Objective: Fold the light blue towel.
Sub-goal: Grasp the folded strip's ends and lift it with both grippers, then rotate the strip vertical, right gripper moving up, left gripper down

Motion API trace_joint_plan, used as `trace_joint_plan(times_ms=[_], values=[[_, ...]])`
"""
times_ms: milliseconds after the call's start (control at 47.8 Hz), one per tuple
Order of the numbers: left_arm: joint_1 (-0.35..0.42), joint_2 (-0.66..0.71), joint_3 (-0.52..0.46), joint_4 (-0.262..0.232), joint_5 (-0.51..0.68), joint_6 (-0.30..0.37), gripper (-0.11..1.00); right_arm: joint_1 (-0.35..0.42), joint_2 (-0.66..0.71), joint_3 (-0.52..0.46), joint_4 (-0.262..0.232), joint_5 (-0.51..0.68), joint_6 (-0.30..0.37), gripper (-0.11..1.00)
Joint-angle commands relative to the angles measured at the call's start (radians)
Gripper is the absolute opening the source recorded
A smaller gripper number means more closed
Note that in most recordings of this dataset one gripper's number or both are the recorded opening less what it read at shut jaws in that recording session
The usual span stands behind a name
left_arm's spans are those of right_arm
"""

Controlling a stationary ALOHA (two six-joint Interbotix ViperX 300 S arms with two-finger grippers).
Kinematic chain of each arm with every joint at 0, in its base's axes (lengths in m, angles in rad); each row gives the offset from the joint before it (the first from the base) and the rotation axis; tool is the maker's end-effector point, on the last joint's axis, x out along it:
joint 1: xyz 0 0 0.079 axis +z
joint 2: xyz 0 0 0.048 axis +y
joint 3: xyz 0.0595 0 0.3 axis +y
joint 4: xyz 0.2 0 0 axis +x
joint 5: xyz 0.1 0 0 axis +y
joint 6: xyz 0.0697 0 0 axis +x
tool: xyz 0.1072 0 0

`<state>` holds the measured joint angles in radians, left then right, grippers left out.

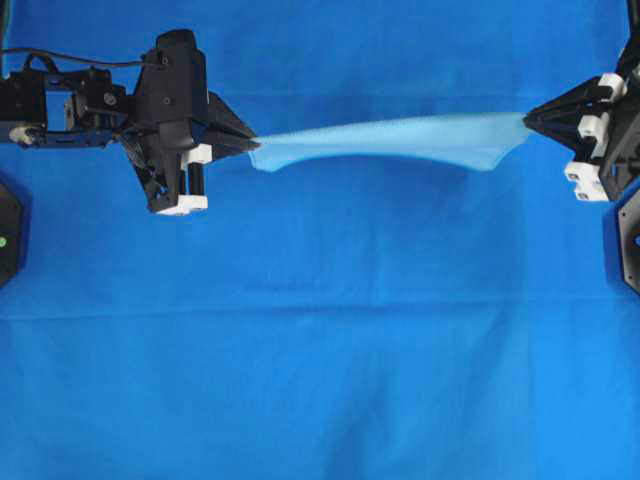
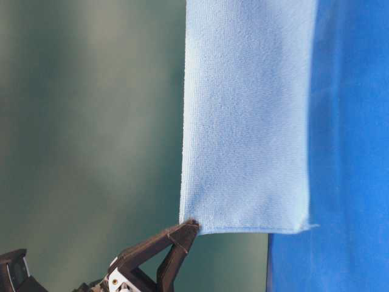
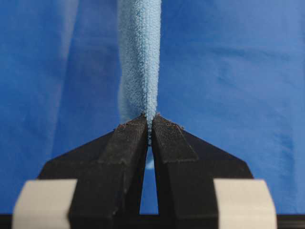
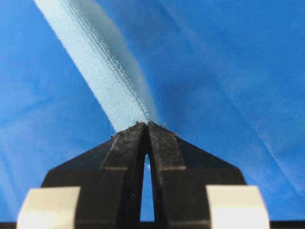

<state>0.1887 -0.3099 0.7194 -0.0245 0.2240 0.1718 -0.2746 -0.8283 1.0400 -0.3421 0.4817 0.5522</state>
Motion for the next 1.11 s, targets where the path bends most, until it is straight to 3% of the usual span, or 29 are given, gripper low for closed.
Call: trace_joint_plan(times_ms=[0, 188, 586, 900, 1088], values=[[-0.009, -0.015, -0.008, -0.002, -0.003, -0.005, 0.02, -0.003, 0.018, -0.018, -0.003, -0.003, -0.002, 0.02], [-0.057, -0.012, -0.009, -0.002, -0.006, -0.017, 0.02, -0.018, 0.063, -0.021, -0.012, -0.017, -0.002, 0.02], [-0.27, 0.061, -0.051, -0.002, -0.152, -0.034, 0.02, -0.181, 0.239, -0.095, -0.12, -0.213, -0.003, 0.02], [-0.364, 0.212, -0.163, -0.002, -0.229, -0.032, 0.02, -0.206, 0.503, -0.295, -0.186, -0.348, -0.005, 0.02], [-0.4, 0.285, -0.224, -0.002, -0.287, -0.002, 0.02, -0.204, 0.632, -0.425, -0.206, -0.367, -0.006, 0.02]])
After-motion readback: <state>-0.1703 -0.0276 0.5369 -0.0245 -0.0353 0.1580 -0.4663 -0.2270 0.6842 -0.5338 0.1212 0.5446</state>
